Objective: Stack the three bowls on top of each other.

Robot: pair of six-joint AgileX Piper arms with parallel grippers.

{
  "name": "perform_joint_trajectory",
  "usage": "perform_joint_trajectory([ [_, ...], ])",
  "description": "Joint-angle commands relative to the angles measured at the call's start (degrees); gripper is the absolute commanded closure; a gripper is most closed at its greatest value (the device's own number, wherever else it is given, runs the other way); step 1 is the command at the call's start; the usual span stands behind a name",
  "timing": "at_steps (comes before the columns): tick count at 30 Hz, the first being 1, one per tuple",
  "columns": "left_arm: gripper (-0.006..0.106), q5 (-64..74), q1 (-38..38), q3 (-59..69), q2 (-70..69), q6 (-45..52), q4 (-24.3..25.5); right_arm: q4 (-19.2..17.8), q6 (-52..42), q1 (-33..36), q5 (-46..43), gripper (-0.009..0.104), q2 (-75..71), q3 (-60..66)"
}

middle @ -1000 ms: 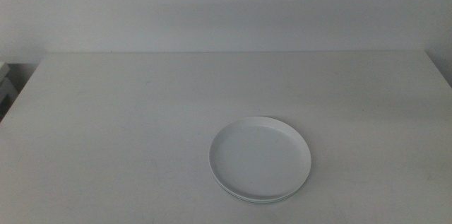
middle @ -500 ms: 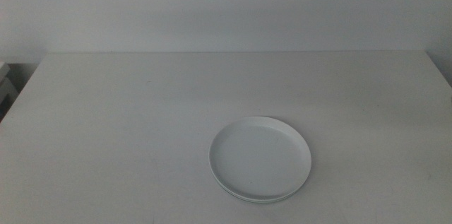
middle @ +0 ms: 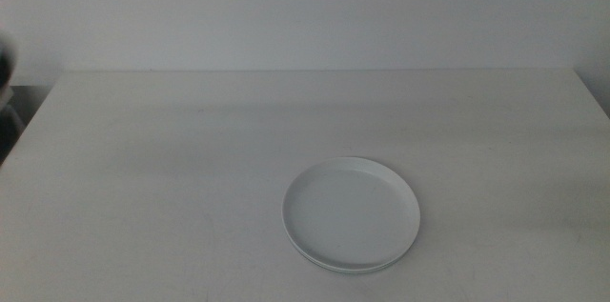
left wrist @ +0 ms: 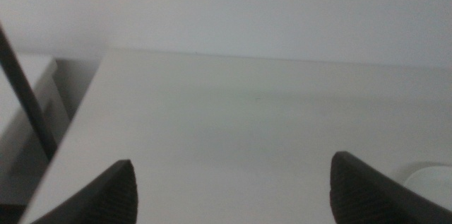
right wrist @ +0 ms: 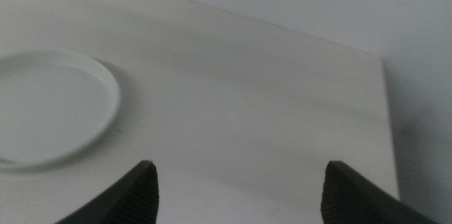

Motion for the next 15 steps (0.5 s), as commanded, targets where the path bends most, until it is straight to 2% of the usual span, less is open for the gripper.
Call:
perform_joint_trajectory([
  [1, 0.01, -8.1, 2.0, 5.4, -6.5, -0.8, -5.1, -2.2, -0.4, -1.6, -4.6, 0.035, -3.7, 1.9],
  [8, 0.01, -8.9, 3.0, 20.7, -23.1, -0.8, -4.7, -7.8, -0.5, -2.2, -6.0, 0.035, -13.5, 12.9],
  [15, 0.01, -9.0, 3.0, 29.9, -32.7, -0.8, -4.7, -7.8, -0.4, -2.2, -7.5, 0.035, -19.7, 20.3],
])
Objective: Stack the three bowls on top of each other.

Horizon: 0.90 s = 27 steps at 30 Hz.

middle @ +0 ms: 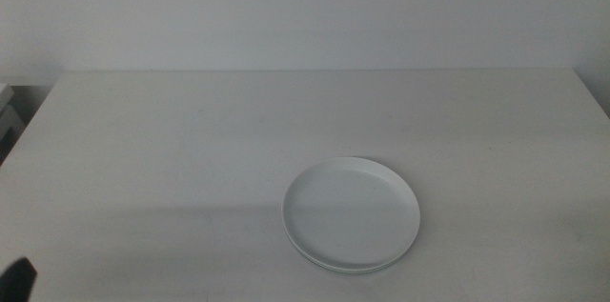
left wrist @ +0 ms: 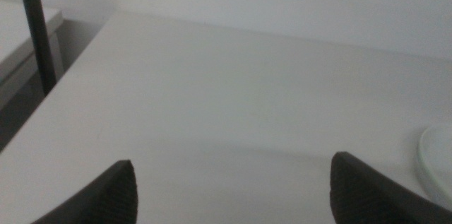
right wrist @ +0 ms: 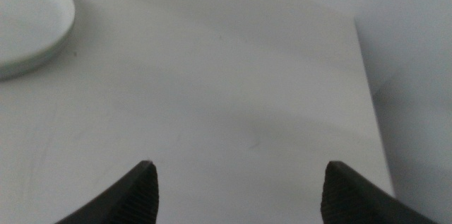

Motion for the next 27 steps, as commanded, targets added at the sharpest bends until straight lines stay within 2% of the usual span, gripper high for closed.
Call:
perform_joint_trajectory([
  [1, 0.01, -4.8, 0.0, 1.1, -1.2, -0.8, -0.7, -0.6, -0.6, -0.2, -4.6, 0.035, -0.9, 1.1],
  [8, 0.01, -4.8, 0.0, 7.3, -3.2, -0.8, 0.1, -0.6, -2.1, -0.2, -7.1, 0.035, -6.9, 9.9],
  [11, 0.01, -5.0, 0.0, 9.6, -3.2, -0.8, 2.0, 0.4, -2.1, -0.2, -9.2, 0.035, -6.8, 10.1],
  [17, 0.01, -7.8, 0.0, 10.3, -3.2, -0.7, 2.0, 1.0, -2.1, -0.2, -9.2, 0.035, -6.8, 10.2],
  [21, 0.01, -7.8, 0.0, 10.3, -3.2, -0.7, 2.0, 1.1, -2.1, -0.2, -15.1, 0.035, -6.8, 11.2],
  [27, 0.01, -7.8, 0.0, 10.3, -3.2, -0.7, 2.0, 1.0, -2.1, -0.2, -16.4, 0.035, -6.8, 11.2],
])
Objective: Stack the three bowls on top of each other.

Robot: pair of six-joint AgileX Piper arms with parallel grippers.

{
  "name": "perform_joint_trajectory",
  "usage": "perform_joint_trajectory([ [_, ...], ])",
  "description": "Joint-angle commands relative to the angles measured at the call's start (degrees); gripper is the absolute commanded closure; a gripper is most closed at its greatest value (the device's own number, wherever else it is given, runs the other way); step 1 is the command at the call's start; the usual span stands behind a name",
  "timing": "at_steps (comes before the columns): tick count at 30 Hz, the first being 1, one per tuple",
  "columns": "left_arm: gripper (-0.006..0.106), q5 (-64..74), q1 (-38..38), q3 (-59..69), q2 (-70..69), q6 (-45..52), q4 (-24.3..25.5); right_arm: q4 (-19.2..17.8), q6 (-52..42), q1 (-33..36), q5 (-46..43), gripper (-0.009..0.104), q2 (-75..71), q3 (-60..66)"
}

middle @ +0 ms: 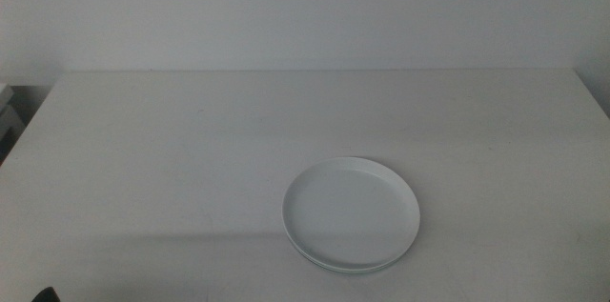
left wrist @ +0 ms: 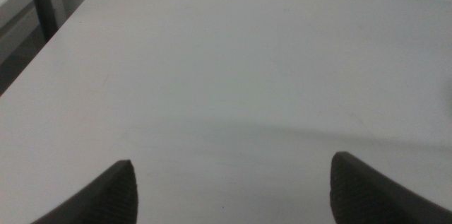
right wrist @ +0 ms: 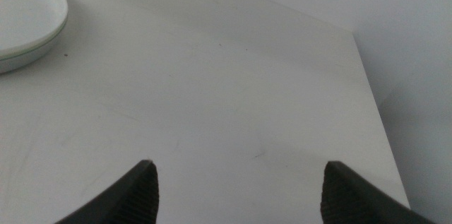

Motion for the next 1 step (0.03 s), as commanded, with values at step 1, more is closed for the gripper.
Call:
perform_joint_trajectory([
  [1, 0.01, -4.5, 0.0, 0.5, -0.8, -0.7, 0.0, -0.1, -0.8, -0.2, -4.4, 0.035, -1.5, -0.3],
])
